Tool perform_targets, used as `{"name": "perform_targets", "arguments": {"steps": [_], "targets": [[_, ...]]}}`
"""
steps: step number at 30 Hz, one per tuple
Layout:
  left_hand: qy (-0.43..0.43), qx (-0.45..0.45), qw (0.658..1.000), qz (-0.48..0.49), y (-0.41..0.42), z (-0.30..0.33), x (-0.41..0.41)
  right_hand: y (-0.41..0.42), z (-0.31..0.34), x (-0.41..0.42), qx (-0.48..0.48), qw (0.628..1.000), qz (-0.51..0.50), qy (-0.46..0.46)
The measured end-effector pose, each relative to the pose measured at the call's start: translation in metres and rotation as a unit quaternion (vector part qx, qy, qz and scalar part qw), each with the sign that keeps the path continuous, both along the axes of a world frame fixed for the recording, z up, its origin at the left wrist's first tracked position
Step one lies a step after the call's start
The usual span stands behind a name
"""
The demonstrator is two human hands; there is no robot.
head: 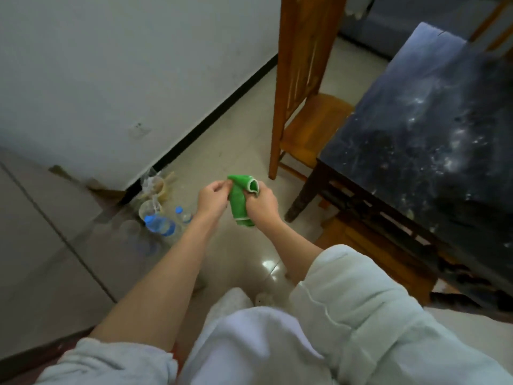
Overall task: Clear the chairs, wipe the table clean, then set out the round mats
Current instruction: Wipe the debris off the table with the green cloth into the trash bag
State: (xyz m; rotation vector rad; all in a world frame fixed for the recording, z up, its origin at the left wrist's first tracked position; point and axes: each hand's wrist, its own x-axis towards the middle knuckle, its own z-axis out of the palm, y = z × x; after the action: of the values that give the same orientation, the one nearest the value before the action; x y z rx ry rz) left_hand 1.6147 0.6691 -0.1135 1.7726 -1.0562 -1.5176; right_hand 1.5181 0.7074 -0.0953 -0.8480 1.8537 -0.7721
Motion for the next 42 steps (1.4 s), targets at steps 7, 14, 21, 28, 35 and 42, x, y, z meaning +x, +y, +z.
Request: {"name": "perform_targets", "arguments": {"steps": [7,14,21,28,35,42], "targets": [[-0.015,0.035,0.985,-0.17,-0.098,-0.006,-0.095,-0.069,0.001,-0.096,-0.016,0.996,-0.09,0.021],[-0.085,-0.01,0.89,-0.447,-0.183,-0.007,-0.203,-0.098,-0.006,-0.194,0.018,0.956,-0.286,0.058],[-0.16,-0.088,0.77,-0.611,-0.209,-0.003,-0.306,-0.09,0.001,-0.261,0.013,0.914,-0.402,0.048],[-0.169,-0.174,0.684,-0.688,-0.202,-0.009,-0.417,-0.07,-0.006,-0.354,0.011,0.863,-0.501,0.068],[-0.211,-0.249,0.614,-0.719,-0.204,-0.02,-0.57,-0.054,-0.018,-0.51,0.029,0.815,-0.557,0.16],[-0.239,-0.323,0.54,-0.739,-0.193,-0.034,-0.712,-0.033,-0.038,-0.644,0.181,0.802,-0.482,0.304]]}}
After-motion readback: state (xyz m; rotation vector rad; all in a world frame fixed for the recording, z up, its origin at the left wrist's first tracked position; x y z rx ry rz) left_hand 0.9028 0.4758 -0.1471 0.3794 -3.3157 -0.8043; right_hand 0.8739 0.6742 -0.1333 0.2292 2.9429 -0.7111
